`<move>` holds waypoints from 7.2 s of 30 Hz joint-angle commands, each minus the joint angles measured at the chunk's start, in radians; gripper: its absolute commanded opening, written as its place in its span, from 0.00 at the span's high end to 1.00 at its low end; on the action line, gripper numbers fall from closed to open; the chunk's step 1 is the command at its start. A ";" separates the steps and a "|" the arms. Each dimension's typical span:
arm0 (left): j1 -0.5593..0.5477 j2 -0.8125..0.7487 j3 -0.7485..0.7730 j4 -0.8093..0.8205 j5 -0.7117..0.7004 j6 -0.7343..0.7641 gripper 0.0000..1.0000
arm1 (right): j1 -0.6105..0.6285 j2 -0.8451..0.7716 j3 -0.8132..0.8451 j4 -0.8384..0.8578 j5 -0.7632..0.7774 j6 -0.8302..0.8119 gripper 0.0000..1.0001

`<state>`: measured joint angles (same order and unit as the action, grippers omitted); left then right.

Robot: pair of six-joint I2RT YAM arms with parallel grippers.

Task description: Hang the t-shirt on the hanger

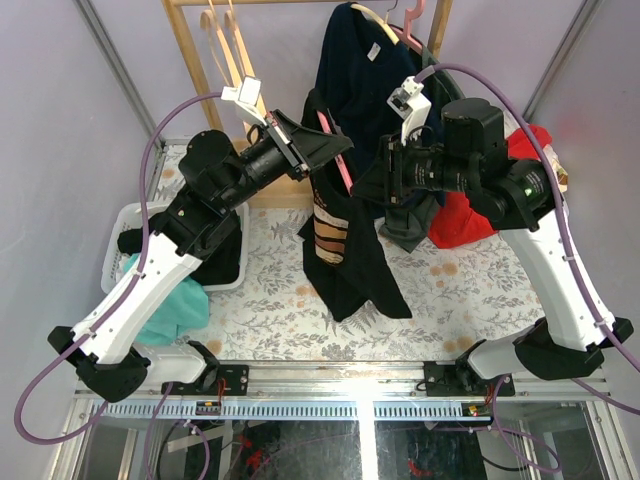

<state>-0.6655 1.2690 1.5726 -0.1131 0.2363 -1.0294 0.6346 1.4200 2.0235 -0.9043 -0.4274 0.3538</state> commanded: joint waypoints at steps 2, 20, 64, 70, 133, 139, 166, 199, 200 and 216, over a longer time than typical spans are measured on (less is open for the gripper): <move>0.007 -0.001 0.030 0.182 -0.046 -0.027 1.00 | -0.001 -0.025 0.069 -0.039 0.017 -0.051 0.58; 0.007 0.085 0.103 0.186 -0.106 -0.044 1.00 | 0.049 -0.203 -0.174 -0.042 0.259 -0.235 0.52; 0.020 0.160 0.197 0.181 -0.118 -0.072 1.00 | 0.270 -0.106 -0.236 0.167 0.776 -0.362 0.58; 0.023 0.177 0.224 0.165 -0.128 -0.066 1.00 | 0.269 -0.119 -0.222 0.156 0.809 -0.380 0.92; 0.031 -0.098 0.297 -0.297 -0.416 0.491 0.36 | 0.268 0.001 0.282 0.486 0.644 -0.418 1.00; 0.032 -0.129 0.231 -0.287 -0.413 0.491 0.37 | 0.268 -0.133 0.024 0.485 0.656 -0.348 1.00; 0.032 -0.215 0.122 -0.290 -0.483 0.520 0.37 | -0.326 0.192 0.214 0.583 -0.060 0.122 1.00; 0.032 -0.218 0.126 -0.310 -0.521 0.560 0.37 | -0.335 0.321 0.234 0.865 0.070 0.197 1.00; 0.032 -0.219 0.128 -0.310 -0.520 0.560 0.37 | -0.334 0.308 0.215 0.880 0.079 0.197 1.00; 0.032 -0.211 0.154 -0.322 -0.520 0.568 0.37 | -0.334 0.406 0.352 0.855 0.103 0.231 1.00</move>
<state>-0.6388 1.0626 1.6997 -0.4263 -0.2596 -0.4881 0.3046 1.8462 2.3146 -0.2684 -0.3565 0.5735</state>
